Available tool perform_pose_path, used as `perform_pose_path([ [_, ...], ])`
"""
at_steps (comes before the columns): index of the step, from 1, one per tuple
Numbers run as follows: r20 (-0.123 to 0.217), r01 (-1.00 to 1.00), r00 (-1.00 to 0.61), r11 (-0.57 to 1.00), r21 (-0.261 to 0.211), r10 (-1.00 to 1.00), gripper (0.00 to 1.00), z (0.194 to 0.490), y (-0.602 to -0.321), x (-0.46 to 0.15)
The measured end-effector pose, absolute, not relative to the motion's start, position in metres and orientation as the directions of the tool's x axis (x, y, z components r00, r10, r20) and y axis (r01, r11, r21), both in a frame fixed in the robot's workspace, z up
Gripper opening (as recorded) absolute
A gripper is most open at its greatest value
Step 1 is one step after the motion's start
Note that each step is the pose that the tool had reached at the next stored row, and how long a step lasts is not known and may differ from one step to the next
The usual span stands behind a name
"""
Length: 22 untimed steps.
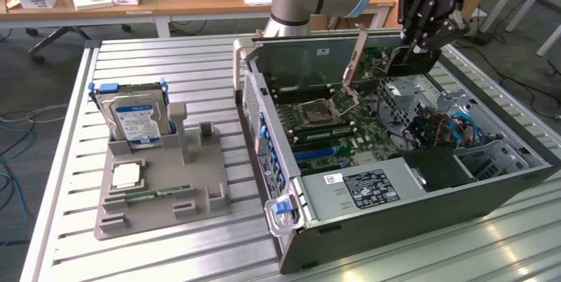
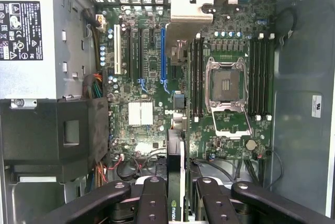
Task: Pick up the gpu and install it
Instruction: 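Insert the gpu into the slot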
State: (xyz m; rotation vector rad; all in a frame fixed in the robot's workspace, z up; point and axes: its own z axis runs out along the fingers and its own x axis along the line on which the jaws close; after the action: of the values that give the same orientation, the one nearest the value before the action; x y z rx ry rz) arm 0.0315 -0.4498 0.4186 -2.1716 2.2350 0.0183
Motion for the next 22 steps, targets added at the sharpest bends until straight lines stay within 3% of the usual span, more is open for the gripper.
perform_pose_path([
  [22, -0.026, -0.998, -0.068, 0.068, -0.009, -0.997, 0.26, 0.4, -0.45, 0.015],
])
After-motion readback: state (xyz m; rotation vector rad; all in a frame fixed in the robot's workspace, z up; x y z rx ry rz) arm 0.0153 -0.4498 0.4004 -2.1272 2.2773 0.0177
